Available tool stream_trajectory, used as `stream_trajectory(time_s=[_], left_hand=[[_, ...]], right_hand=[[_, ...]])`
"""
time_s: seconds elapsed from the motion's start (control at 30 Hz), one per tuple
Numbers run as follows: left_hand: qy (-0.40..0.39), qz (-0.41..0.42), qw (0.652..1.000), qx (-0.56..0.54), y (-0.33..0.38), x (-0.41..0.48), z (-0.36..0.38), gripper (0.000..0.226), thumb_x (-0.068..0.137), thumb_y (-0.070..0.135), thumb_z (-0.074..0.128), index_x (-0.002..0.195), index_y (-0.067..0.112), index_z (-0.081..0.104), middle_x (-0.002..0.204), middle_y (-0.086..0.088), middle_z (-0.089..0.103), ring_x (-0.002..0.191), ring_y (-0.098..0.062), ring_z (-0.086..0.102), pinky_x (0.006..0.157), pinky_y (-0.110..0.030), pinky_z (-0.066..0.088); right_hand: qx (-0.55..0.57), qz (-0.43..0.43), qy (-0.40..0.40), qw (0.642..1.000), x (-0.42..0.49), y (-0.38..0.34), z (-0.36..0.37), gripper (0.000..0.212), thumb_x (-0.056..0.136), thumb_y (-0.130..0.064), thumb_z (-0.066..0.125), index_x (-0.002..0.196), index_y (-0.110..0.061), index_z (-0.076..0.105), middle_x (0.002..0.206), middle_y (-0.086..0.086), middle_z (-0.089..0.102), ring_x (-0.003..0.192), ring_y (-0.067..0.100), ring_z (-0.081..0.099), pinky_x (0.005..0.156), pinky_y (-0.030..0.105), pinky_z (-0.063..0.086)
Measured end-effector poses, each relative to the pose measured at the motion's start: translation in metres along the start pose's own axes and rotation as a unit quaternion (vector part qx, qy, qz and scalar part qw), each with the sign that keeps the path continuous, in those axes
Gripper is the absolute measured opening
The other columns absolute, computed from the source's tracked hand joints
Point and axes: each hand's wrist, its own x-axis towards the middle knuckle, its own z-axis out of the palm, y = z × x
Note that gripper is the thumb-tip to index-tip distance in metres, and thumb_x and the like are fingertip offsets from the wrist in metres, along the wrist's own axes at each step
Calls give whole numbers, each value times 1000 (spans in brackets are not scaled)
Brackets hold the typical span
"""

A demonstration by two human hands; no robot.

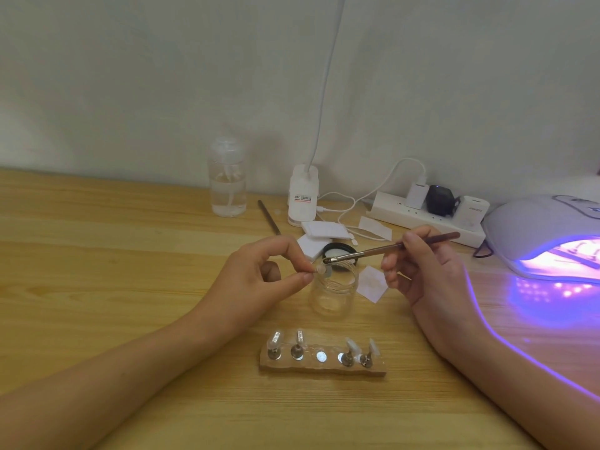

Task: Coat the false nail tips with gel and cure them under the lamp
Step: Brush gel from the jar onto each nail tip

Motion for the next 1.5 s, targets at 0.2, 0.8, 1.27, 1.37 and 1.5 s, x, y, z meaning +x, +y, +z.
stream_trajectory(time_s=[0.2,0.8,1.27,1.37,1.5], left_hand=[[-6,3,1000,2,-1,0,-1,18,84,11,75,76,25,66,45,14,38,46,-6,32,49,-12,31],[-12,20,1000,2,1,1,-1,13,85,7,73,81,17,66,47,22,50,44,-3,33,49,-9,32],[-13,27,1000,2,0,1,0,12,85,8,73,81,17,66,49,24,52,44,-3,34,49,-9,33],[-15,26,1000,5,1,1,-1,12,85,7,73,82,16,66,51,26,54,44,-2,34,49,-9,33],[-10,16,1000,-6,-1,0,-1,13,84,11,74,80,21,67,46,17,47,45,-5,33,48,-12,32]], right_hand=[[-20,-5,-9,1000,0,0,2,14,90,-29,59,85,-17,56,67,8,65,57,17,61,52,24,51],[-28,-14,-29,999,-1,1,4,15,93,-32,60,81,-24,61,68,8,66,61,17,63,55,24,52],[-17,-7,10,1000,0,0,0,12,88,-29,59,83,-19,57,66,7,65,58,16,61,53,23,51],[-17,-16,-16,1000,0,0,2,14,94,-29,60,80,-24,61,67,6,65,59,16,61,54,23,51],[-35,-13,2,999,-1,-1,3,11,89,-30,60,83,-21,59,67,8,66,58,17,62,53,24,51]])
